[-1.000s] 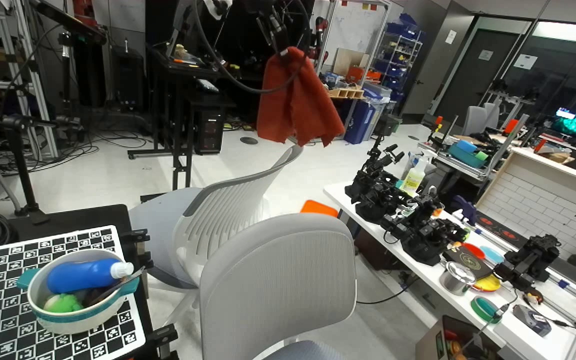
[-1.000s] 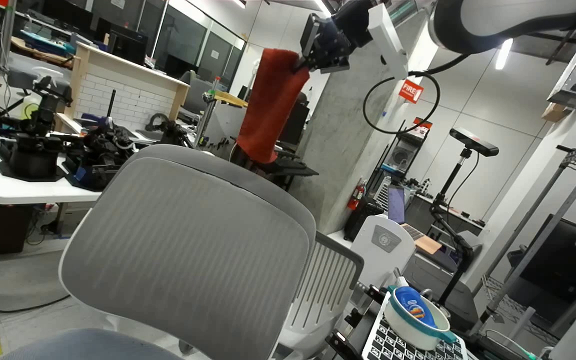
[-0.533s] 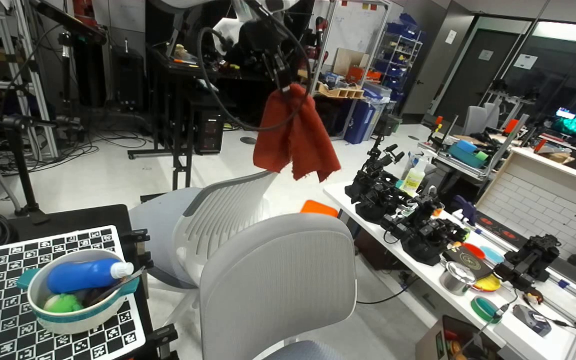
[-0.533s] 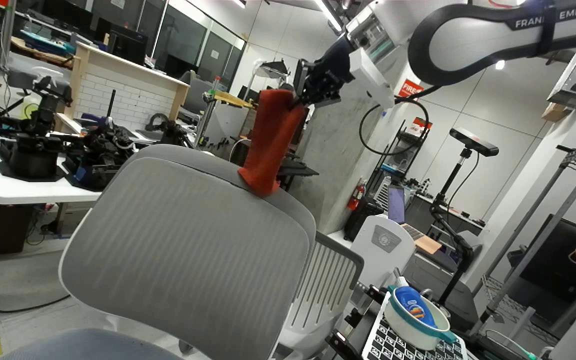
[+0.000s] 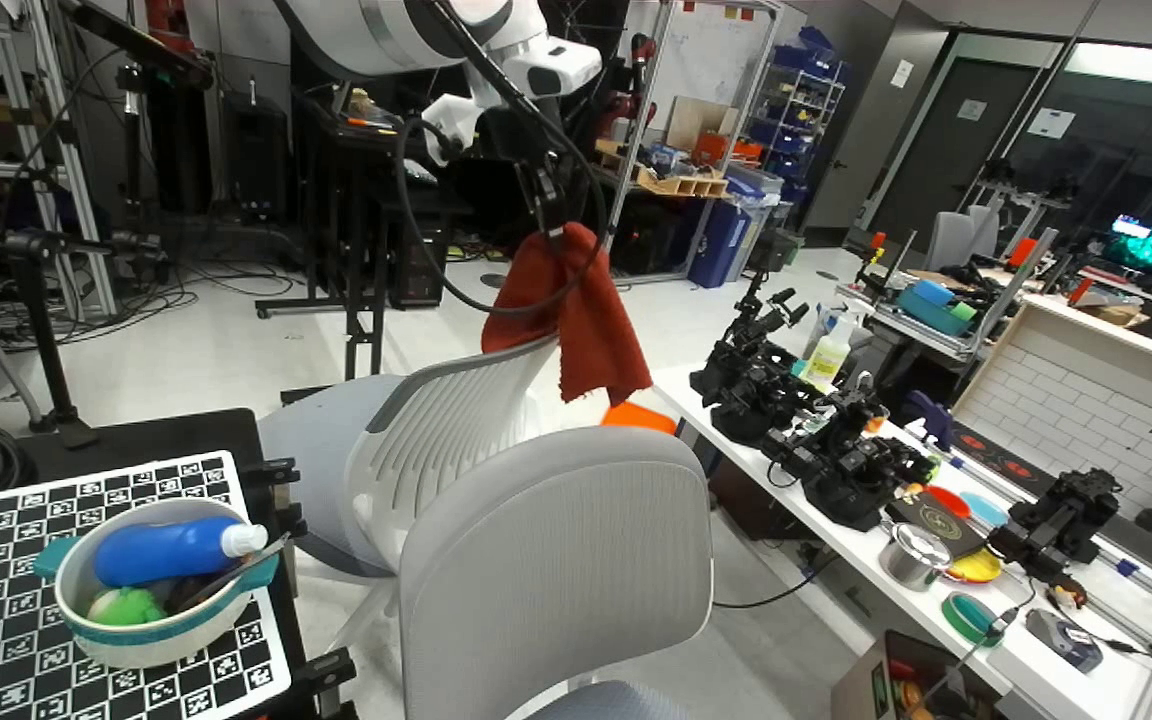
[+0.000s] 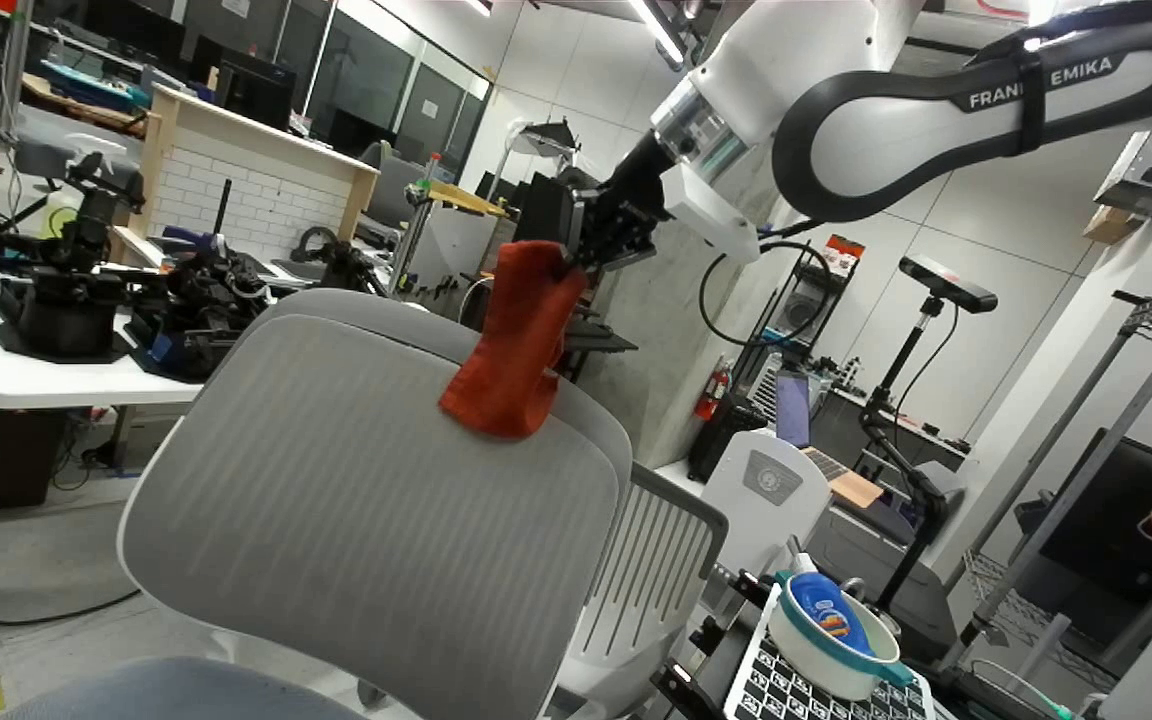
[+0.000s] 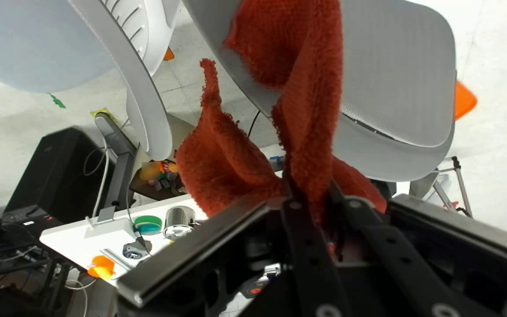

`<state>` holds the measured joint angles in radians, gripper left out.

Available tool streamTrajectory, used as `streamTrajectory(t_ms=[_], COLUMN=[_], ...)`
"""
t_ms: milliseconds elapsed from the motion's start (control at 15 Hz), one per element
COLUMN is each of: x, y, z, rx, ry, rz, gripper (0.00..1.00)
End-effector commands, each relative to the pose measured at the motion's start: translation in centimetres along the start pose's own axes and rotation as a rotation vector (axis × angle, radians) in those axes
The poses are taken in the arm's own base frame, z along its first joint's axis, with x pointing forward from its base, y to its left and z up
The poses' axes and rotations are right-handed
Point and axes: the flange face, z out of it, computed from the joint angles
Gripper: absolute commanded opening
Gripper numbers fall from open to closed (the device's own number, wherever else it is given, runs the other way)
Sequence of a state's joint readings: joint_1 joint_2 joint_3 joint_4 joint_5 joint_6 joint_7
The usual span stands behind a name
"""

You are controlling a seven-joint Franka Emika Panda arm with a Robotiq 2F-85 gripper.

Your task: Move the towel to the backrest of the chair on the left then return it to the chair on the right.

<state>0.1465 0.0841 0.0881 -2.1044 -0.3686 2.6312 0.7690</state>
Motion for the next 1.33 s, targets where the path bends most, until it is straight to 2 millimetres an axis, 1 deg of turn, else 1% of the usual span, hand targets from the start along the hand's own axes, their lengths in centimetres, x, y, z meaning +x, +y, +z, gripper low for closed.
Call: streamTrajectory(t_ms=[0, 67, 133, 200, 467, 733, 800, 867, 1267], x=[-0.4, -0.6, -0.7, -0.9, -1.1, -1.3, -1.3, -1.4, -1.3], y=[-0.8, -0.9, -1.0, -1.1, -1.2, -1.6, -1.7, -1.9, -2.8], z=[0.9, 1.4, 1.8, 2.1, 2.4, 1.7, 1.5, 1.4, 1.0], rx=[0.001, 0.000, 0.002, 0.002, 0.000, 0.003, 0.005, 0.006, 0.018], ry=[0.002, -0.006, -0.013, -0.020, -0.032, -0.026, -0.024, -0.022, -0.016], rz=[-0.004, -0.006, -0.003, 0.002, 0.006, 0.000, -0.002, -0.004, -0.007], gripper=[0.03, 0.03, 0.25, 0.39, 0.66, 0.95, 0.99, 1.00, 1.00])
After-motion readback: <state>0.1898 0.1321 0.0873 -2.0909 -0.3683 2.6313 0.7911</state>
